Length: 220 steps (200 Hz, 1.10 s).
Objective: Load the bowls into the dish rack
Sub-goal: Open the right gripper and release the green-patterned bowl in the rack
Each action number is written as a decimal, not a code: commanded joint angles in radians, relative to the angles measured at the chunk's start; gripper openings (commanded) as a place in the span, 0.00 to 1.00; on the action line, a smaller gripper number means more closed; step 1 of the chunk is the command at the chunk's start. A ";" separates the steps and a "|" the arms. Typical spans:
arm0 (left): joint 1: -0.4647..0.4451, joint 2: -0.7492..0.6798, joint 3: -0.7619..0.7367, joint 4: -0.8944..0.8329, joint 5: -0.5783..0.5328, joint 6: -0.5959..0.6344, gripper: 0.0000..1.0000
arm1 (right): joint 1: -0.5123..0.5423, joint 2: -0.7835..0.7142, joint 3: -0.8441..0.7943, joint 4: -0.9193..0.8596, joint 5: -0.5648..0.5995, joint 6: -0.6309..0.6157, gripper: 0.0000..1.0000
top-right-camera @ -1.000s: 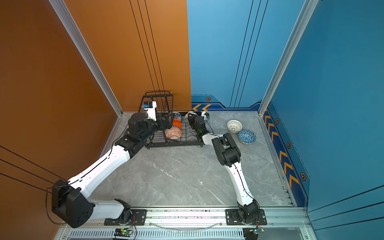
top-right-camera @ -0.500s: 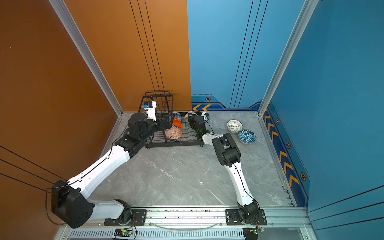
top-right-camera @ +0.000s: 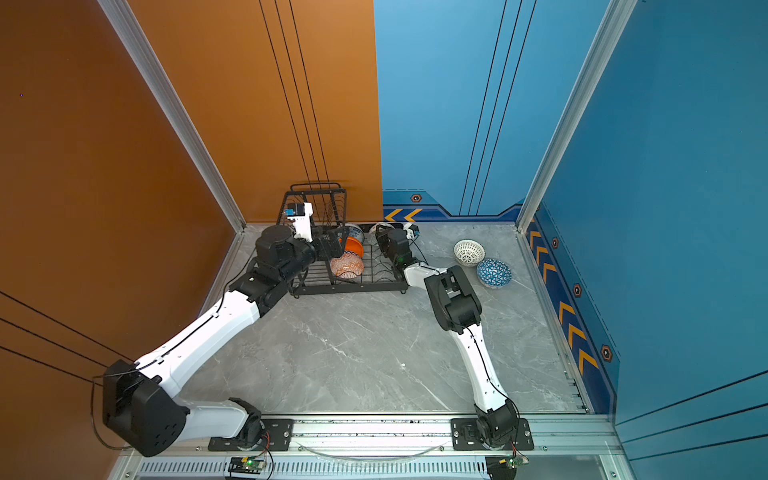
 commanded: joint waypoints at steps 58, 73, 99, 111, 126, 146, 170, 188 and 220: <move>-0.001 -0.017 -0.012 0.021 0.005 0.008 0.98 | -0.010 -0.024 0.035 -0.044 0.011 -0.029 0.47; -0.002 -0.017 -0.012 0.021 0.005 0.008 0.98 | -0.010 -0.033 0.031 -0.044 0.008 -0.029 0.47; -0.004 -0.016 -0.013 0.020 0.005 0.008 0.98 | -0.012 -0.056 0.011 -0.042 -0.001 -0.033 0.48; -0.007 -0.017 -0.011 0.020 0.005 0.008 0.98 | -0.012 -0.074 -0.009 -0.038 -0.002 -0.036 0.52; -0.009 -0.015 -0.010 0.020 0.006 0.005 0.98 | -0.012 -0.096 -0.035 -0.034 -0.002 -0.037 0.54; -0.011 -0.010 -0.007 0.020 0.011 0.001 0.98 | -0.014 -0.123 -0.068 -0.022 -0.006 -0.041 0.58; -0.020 -0.006 -0.009 0.014 0.016 -0.003 0.98 | -0.012 -0.154 -0.101 -0.015 -0.015 -0.047 0.67; -0.033 -0.010 -0.003 -0.002 0.007 0.008 0.98 | -0.009 -0.188 -0.127 -0.017 -0.019 -0.056 0.76; -0.064 -0.020 0.021 -0.045 -0.018 0.025 0.98 | -0.008 -0.267 -0.191 -0.024 -0.031 -0.088 0.89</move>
